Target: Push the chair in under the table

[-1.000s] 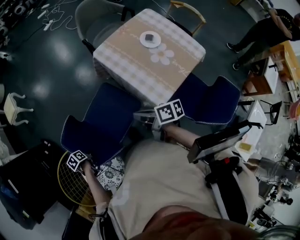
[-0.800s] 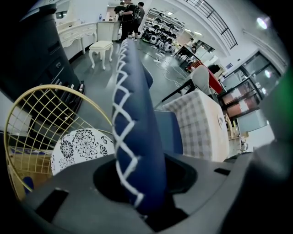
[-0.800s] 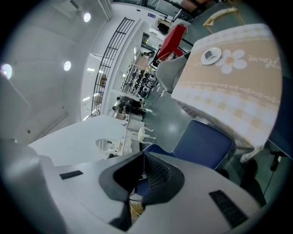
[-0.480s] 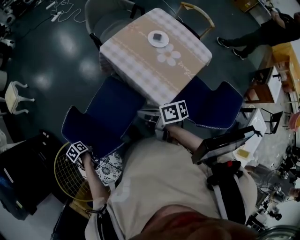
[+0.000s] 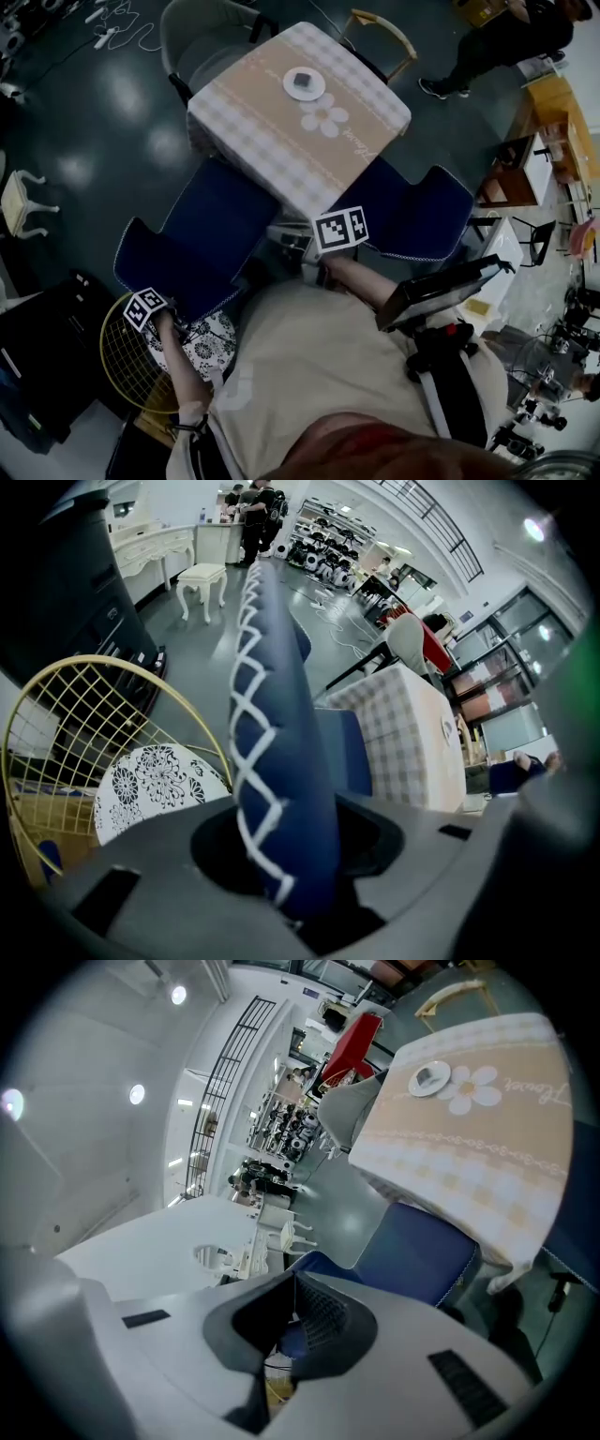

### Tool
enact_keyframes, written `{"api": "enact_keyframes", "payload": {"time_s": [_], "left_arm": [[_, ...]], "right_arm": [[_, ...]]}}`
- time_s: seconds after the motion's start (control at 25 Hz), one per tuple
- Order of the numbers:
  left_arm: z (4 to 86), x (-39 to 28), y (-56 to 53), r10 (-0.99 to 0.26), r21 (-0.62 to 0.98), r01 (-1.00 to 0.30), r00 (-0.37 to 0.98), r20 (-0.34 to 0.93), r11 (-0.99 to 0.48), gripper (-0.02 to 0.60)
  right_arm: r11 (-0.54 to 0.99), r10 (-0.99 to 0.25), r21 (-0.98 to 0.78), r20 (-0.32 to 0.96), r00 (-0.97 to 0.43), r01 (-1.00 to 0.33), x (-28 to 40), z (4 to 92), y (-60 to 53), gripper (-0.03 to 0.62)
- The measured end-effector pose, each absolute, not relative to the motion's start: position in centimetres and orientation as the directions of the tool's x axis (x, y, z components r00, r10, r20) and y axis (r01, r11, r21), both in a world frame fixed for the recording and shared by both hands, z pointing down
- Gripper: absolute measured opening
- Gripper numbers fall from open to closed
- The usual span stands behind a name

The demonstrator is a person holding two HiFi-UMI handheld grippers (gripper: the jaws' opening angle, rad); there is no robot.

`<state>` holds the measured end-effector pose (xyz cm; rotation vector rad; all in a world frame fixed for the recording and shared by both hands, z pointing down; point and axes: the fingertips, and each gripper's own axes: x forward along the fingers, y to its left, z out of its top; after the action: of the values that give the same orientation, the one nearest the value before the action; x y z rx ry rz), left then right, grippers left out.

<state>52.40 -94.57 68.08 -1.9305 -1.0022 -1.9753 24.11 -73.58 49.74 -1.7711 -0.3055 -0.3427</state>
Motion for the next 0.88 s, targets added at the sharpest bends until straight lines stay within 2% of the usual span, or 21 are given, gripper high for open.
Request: {"api": "enact_keyframes", "payload": {"time_s": [0.88], "left_arm": [[67.8,50.7,-93.3,0.347,0.362,0.57,-0.141,0.927,-0.738,0.149]], "right_arm": [[-0.253,-0.031,-0.892,0.394,0.919,0.374,24.2,49.0,-73.6,0.012]]}}
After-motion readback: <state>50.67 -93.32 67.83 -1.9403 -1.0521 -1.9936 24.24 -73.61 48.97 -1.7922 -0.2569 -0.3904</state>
